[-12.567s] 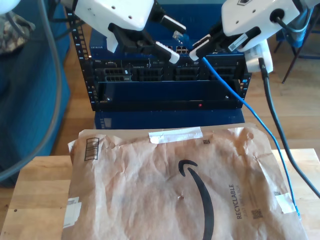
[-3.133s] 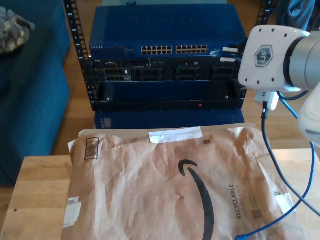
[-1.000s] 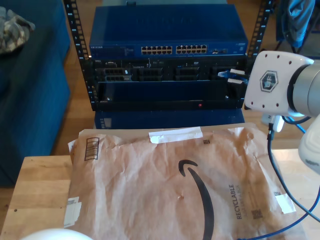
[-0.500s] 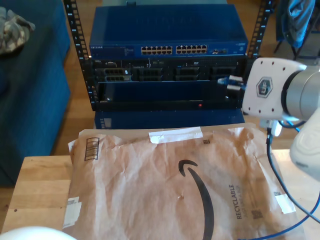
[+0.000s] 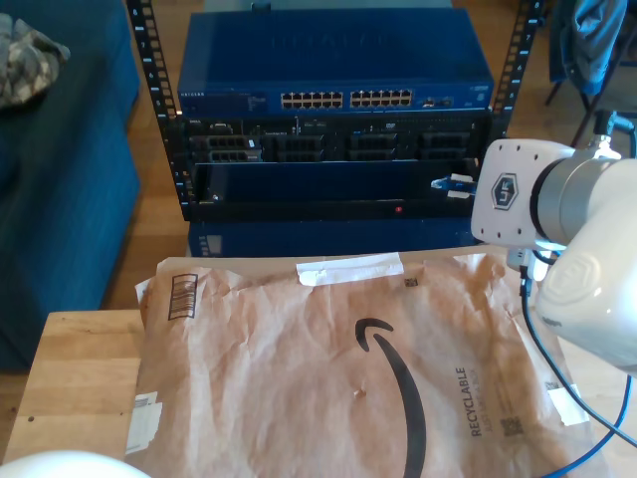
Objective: Grab the cable and plug it in
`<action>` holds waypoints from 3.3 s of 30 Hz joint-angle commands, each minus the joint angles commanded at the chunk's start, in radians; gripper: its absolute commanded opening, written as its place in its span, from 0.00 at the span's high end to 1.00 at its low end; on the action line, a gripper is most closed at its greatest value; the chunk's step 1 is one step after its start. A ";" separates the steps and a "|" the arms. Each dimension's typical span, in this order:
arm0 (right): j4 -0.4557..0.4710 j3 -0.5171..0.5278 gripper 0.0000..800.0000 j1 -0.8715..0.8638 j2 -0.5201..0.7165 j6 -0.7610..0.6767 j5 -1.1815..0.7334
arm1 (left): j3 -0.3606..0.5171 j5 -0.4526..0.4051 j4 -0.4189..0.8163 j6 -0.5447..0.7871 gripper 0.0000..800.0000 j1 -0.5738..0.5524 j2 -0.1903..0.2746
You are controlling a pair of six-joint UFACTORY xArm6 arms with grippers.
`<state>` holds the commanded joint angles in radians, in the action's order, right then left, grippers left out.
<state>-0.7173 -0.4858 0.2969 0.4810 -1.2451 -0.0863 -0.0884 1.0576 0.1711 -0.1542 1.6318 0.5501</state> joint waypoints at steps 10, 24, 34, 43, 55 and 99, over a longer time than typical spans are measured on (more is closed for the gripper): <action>0.075 0.011 1.00 0.000 -0.038 0.000 0.000 | 0.000 0.000 0.000 -0.002 0.00 0.000 0.000; 0.123 0.032 1.00 0.058 -0.037 -0.002 0.008 | 0.000 0.000 0.000 0.000 0.00 0.000 0.000; 0.118 0.048 1.00 0.061 -0.037 -0.003 0.112 | 0.000 0.000 0.000 -0.002 0.00 0.000 0.000; 0.120 0.091 1.00 0.089 -0.035 -0.006 0.207 | 0.000 0.000 0.000 0.000 0.00 0.000 0.000; 0.166 -0.005 1.00 0.091 -0.086 -0.005 0.198 | 0.000 0.000 0.000 0.000 0.00 0.000 0.000; 0.284 -0.144 1.00 0.180 -0.632 -0.120 1.092 | 0.000 0.000 0.000 -0.002 0.00 0.000 0.000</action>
<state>-0.4335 -0.6300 0.4764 -0.1511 -1.3648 1.0062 -0.0884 1.0576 0.1711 -0.1557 1.6318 0.5501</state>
